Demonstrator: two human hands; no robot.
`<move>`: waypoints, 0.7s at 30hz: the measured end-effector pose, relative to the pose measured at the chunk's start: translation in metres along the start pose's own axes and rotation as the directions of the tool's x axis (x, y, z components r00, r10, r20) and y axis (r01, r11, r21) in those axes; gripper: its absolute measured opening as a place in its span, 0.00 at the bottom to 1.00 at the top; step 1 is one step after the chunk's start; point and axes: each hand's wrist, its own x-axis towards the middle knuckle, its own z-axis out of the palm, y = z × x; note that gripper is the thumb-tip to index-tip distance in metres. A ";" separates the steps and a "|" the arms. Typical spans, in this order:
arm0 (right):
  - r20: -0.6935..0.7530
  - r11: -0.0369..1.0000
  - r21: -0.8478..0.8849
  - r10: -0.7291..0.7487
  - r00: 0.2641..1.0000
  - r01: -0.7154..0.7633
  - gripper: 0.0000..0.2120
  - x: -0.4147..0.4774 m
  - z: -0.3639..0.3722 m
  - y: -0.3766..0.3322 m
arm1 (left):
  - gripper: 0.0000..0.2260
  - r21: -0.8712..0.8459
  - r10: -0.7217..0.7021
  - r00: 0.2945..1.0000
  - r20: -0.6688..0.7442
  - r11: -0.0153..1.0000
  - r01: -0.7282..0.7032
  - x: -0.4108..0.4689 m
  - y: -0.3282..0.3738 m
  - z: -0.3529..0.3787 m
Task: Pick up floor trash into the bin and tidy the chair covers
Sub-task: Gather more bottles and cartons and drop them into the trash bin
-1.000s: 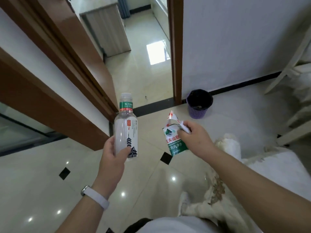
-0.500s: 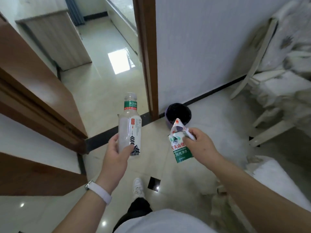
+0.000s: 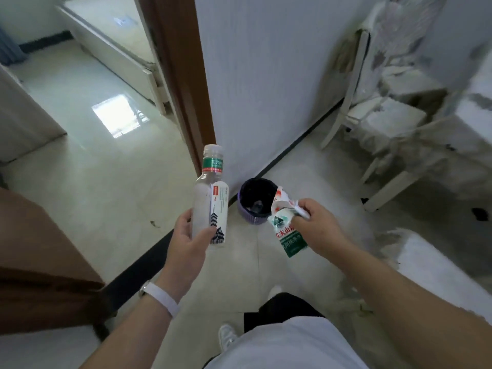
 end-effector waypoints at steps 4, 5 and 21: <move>-0.032 0.998 0.014 0.056 0.998 -0.056 0.03 0.047 0.000 0.005 | 0.27 -0.013 -0.007 0.999 0.044 1.000 0.008 0.050 0.009 0.017; -0.029 0.997 0.024 0.070 0.997 -0.069 0.03 0.061 0.001 0.007 | 0.28 -0.006 -0.021 0.998 0.061 1.000 0.022 0.065 0.011 0.021; -0.023 0.959 0.117 0.263 0.965 -0.258 0.04 0.297 -0.044 0.028 | 0.18 0.445 -0.176 0.969 0.173 0.892 0.083 0.300 0.046 0.117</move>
